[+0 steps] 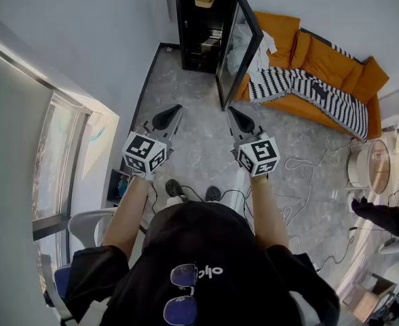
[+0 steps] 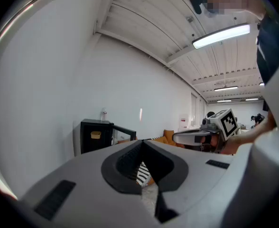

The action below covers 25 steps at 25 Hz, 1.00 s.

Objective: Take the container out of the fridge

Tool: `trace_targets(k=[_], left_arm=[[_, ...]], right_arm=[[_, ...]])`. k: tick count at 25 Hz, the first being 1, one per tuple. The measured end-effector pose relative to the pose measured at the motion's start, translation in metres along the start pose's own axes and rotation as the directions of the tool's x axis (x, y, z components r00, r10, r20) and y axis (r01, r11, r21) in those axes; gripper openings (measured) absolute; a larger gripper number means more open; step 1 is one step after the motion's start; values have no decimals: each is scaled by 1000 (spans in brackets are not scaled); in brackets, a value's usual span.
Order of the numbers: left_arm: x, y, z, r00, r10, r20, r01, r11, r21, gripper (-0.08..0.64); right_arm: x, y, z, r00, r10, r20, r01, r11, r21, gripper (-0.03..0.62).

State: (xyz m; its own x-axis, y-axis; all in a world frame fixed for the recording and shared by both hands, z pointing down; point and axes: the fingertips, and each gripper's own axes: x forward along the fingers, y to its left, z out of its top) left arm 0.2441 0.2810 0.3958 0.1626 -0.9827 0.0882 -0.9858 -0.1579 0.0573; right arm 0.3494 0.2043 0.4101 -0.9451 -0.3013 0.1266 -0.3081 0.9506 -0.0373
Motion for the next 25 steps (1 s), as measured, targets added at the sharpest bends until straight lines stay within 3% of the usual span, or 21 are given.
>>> trace_targets(k=[11,25], left_arm=[[-13,24,-3,1000,6,5,-6,1000,-11,6],[-50,91,-17,999,-45,9,45,998,-41,6]], right_arm=[[20,18,3,1000,2,-12,-2,1000,-14,6],[79,56,5,997,-69,-44,67,997,-32,6]])
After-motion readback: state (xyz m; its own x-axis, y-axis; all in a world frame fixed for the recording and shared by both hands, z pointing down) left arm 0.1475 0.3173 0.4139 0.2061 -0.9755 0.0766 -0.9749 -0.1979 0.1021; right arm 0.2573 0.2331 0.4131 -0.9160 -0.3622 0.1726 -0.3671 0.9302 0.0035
